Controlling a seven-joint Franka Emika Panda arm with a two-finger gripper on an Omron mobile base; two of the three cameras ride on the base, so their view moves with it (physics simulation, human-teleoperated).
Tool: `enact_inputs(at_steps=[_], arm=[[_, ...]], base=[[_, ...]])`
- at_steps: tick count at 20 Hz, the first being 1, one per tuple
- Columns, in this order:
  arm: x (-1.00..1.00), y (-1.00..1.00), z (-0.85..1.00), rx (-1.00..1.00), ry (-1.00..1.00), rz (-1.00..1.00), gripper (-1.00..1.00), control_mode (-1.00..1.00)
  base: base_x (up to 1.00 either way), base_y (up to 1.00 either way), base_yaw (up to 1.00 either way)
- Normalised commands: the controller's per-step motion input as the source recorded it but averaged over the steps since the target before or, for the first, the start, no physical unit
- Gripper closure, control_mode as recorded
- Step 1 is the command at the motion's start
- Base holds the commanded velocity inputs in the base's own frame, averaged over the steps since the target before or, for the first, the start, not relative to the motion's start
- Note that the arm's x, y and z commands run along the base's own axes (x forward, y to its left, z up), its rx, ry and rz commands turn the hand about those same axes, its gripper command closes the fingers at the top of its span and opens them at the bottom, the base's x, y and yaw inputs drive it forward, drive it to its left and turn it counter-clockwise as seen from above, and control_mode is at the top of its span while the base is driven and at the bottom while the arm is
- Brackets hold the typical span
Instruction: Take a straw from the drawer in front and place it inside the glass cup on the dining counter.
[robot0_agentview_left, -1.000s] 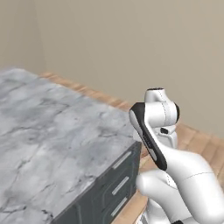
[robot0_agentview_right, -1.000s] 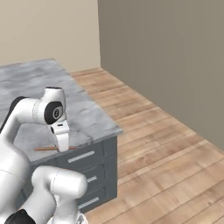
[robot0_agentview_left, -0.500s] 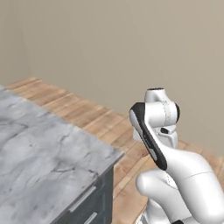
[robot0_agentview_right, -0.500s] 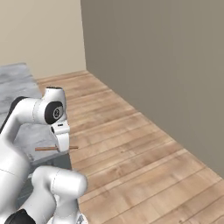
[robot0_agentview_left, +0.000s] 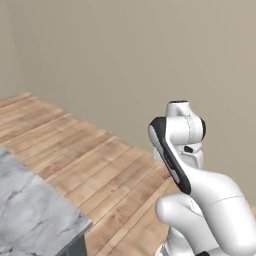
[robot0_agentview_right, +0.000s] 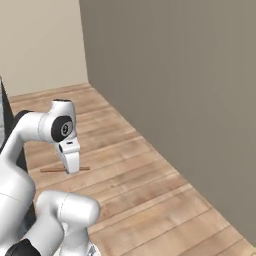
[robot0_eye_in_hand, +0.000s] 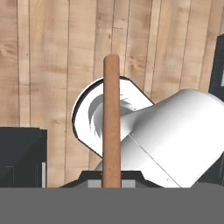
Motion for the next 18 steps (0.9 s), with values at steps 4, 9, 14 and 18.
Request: enact_inputs(at_steps=[4, 9, 14, 18], arm=[[0.0, 0.0, 0.0, 0.0, 0.0, 0.0, 1.0, 1.0], [0.0, 0.0, 0.0, 0.0, 0.0, 0.0, 1.0, 1.0], [0.0, 0.0, 0.0, 0.0, 0.0, 0.0, 1.0, 1.0], [0.0, 0.0, 0.0, 0.0, 0.0, 0.0, 1.0, 1.0]], base=[[0.86, -1.0, 0.34], [0.86, -0.88, 0.42], [0.98, -0.79, 0.43], [1.0, -0.71, 0.4]])
